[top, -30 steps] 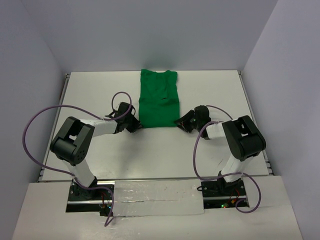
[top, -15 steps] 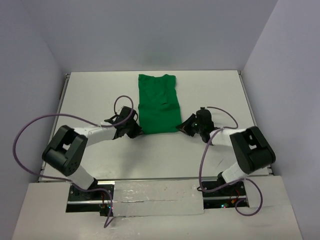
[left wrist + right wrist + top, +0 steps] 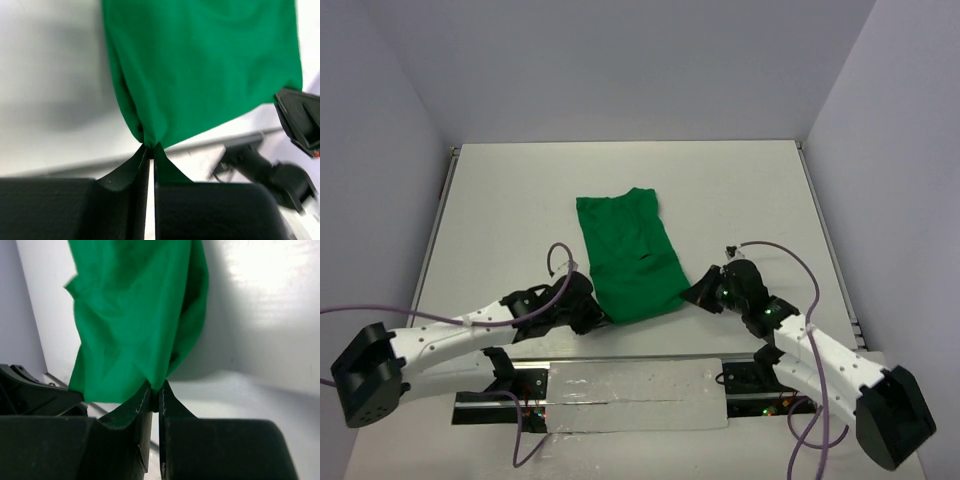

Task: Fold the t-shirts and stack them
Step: Grab one side of the 2/3 rectangular tshirt with both arms, then fold the long partially folded tshirt into a neat square

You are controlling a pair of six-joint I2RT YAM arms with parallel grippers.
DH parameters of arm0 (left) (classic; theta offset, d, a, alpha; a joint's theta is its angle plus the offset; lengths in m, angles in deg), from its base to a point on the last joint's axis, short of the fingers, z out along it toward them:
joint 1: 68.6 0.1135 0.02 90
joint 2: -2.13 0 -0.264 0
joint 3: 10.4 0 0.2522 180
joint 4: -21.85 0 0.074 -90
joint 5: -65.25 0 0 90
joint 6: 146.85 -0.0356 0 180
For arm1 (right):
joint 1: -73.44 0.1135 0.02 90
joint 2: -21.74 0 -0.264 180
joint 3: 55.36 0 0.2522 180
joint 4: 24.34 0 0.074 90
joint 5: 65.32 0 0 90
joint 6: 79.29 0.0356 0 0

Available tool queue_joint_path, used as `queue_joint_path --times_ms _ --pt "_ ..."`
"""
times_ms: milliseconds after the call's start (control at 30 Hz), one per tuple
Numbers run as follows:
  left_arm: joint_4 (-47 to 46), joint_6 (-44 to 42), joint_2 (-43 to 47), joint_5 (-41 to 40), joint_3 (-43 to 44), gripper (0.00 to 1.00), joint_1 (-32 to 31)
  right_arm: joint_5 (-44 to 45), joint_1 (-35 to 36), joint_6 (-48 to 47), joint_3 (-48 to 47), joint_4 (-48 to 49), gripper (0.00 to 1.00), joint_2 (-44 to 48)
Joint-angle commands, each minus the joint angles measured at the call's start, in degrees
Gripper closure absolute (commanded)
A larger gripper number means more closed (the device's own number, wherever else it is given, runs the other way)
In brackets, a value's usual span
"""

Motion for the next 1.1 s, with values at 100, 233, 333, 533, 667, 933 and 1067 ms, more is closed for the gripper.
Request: queue_joint_path --times_ms 100,233,333,533,667,933,1067 --pt "15.91 10.48 8.62 -10.51 5.02 0.9 -4.43 5.85 1.36 -0.75 -5.99 -13.82 0.91 8.75" --pt "21.62 9.96 8.34 -17.64 12.07 0.9 -4.26 7.43 1.33 -3.97 -12.5 -11.99 0.91 2.92" --pt "26.86 7.13 5.44 -21.99 20.18 0.9 -2.91 8.85 1.35 -6.22 -18.99 -9.29 0.91 -3.85" --pt "23.33 -2.99 -1.26 -22.08 26.48 0.9 6.72 8.58 1.13 -6.96 -27.44 -3.49 0.91 -14.46" --pt "13.93 -11.49 -6.92 -17.97 29.13 0.9 15.02 8.13 0.6 -6.32 -32.97 1.54 0.91 -23.13" --pt "4.54 -24.49 -27.34 -9.06 43.46 0.9 31.33 6.32 -2.09 -7.59 -51.47 3.58 0.91 -47.09" --pt "-2.28 -30.63 -43.84 -1.38 53.27 0.82 36.97 5.55 -3.63 -7.34 -62.16 2.39 0.82 -59.05"
